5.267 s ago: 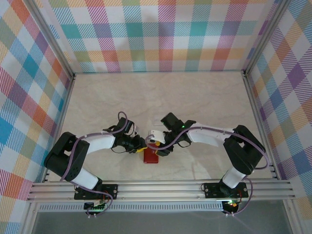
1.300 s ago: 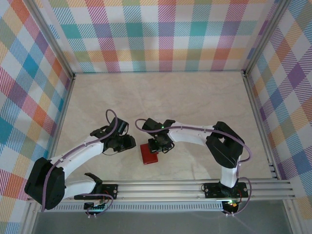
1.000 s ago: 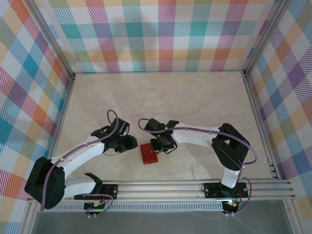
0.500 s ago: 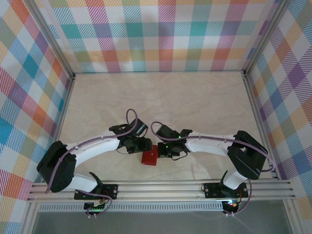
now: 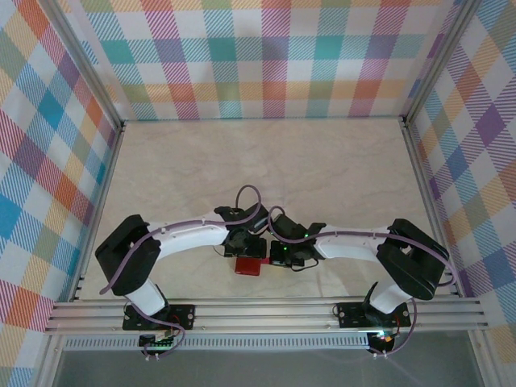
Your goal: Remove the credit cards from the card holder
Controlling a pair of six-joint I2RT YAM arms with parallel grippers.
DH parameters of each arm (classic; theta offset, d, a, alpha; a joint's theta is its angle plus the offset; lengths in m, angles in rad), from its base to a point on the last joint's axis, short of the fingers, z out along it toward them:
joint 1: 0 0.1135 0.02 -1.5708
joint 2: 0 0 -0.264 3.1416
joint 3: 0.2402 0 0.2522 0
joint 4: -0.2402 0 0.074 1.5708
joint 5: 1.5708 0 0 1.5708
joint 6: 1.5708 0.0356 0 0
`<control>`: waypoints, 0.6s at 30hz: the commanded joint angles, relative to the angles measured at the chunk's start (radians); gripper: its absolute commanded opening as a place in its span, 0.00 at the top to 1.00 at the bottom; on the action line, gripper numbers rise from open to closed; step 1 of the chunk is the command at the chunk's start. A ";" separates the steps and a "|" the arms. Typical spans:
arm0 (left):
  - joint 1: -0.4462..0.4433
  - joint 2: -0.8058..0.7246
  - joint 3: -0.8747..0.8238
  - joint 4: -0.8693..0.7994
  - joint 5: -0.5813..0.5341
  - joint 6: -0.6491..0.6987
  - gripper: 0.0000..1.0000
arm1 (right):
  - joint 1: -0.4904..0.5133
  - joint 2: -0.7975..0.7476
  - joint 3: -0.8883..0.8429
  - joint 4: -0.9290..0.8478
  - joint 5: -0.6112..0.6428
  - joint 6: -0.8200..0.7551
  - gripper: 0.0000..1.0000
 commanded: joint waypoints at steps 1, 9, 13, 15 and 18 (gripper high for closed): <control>-0.033 0.033 0.042 -0.064 -0.038 0.027 0.25 | -0.010 -0.010 -0.027 0.055 -0.033 0.024 0.97; -0.035 0.042 0.028 -0.025 0.013 0.052 0.07 | -0.038 -0.002 -0.069 0.122 -0.073 0.043 0.96; -0.036 0.068 0.033 -0.045 -0.001 0.057 0.06 | -0.048 0.003 -0.084 0.147 -0.091 0.051 0.96; -0.036 0.081 0.033 -0.048 -0.004 0.060 0.07 | -0.051 0.002 -0.088 0.154 -0.096 0.054 0.96; -0.038 0.098 0.037 -0.059 -0.017 0.063 0.08 | -0.054 0.004 -0.090 0.153 -0.098 0.054 0.96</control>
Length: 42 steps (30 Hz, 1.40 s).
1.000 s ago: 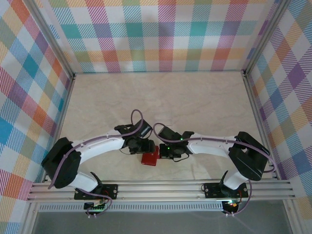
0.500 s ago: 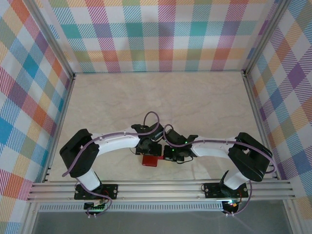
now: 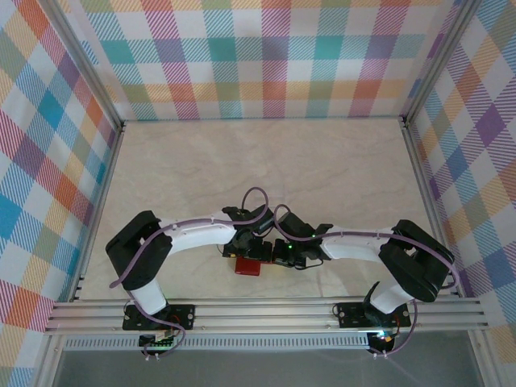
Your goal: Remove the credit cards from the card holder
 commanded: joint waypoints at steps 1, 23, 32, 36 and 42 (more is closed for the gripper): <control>-0.026 0.033 0.013 -0.052 -0.022 0.019 0.08 | 0.000 0.025 -0.020 0.048 0.004 0.014 0.96; -0.026 0.031 0.029 -0.090 -0.071 0.062 0.14 | -0.004 0.004 -0.011 -0.003 0.022 0.006 0.97; -0.025 -0.044 0.031 -0.142 -0.130 0.064 0.16 | -0.008 -0.021 -0.021 -0.024 0.044 0.008 0.97; -0.023 -0.079 0.031 -0.171 -0.157 0.062 0.18 | -0.012 -0.022 -0.018 -0.030 0.045 0.003 0.97; -0.013 -0.136 0.013 -0.200 -0.182 0.057 0.22 | -0.018 -0.018 -0.001 -0.051 0.039 -0.010 0.97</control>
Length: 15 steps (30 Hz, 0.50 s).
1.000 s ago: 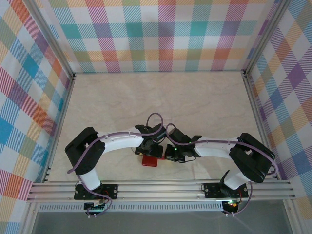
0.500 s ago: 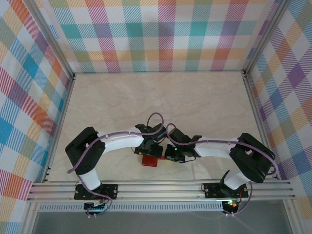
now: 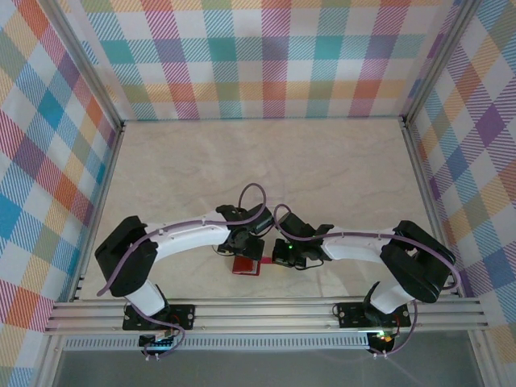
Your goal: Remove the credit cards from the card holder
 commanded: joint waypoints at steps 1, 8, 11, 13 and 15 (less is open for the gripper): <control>0.002 -0.050 -0.012 -0.088 -0.057 0.005 0.23 | -0.011 -0.007 0.007 -0.056 0.024 -0.013 0.97; 0.048 -0.140 -0.073 -0.082 -0.051 0.003 0.32 | -0.017 -0.016 0.015 -0.077 0.033 -0.019 0.97; 0.075 -0.182 -0.104 -0.060 -0.028 0.003 0.27 | -0.017 -0.021 0.024 -0.093 0.037 -0.024 0.97; 0.090 -0.207 -0.124 -0.044 -0.012 0.003 0.23 | -0.017 -0.027 0.027 -0.103 0.040 -0.026 0.97; 0.103 -0.228 -0.141 -0.024 0.009 0.005 0.21 | -0.019 -0.030 0.027 -0.107 0.044 -0.027 0.96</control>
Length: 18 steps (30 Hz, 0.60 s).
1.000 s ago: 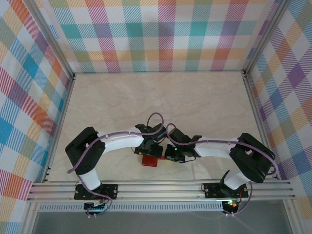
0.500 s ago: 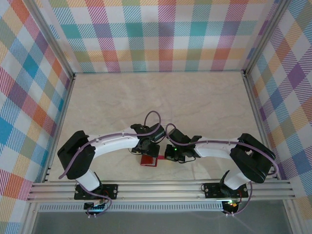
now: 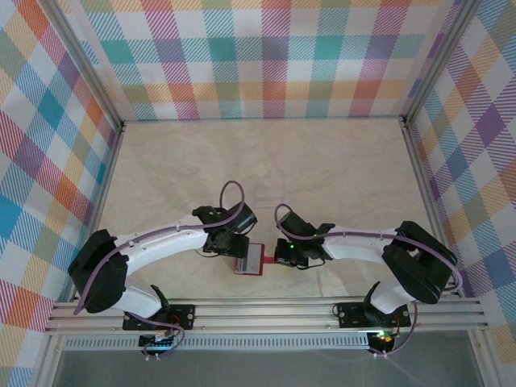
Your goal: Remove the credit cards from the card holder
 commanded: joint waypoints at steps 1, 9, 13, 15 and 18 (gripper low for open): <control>0.025 -0.044 -0.028 0.006 0.036 0.008 0.19 | -0.008 -0.016 0.023 -0.065 0.028 -0.018 0.97; 0.032 -0.043 -0.026 0.051 0.086 0.016 0.12 | -0.012 -0.007 0.027 -0.060 0.019 -0.022 0.96; 0.033 -0.059 -0.021 0.060 0.093 0.008 0.11 | -0.012 -0.007 0.027 -0.058 0.019 -0.024 0.96; 0.034 -0.063 -0.022 0.060 0.096 0.007 0.10 | -0.012 -0.007 0.028 -0.062 0.019 -0.026 0.96; 0.033 -0.057 -0.018 0.053 0.093 0.008 0.10 | -0.013 -0.009 0.025 -0.058 0.017 -0.025 0.96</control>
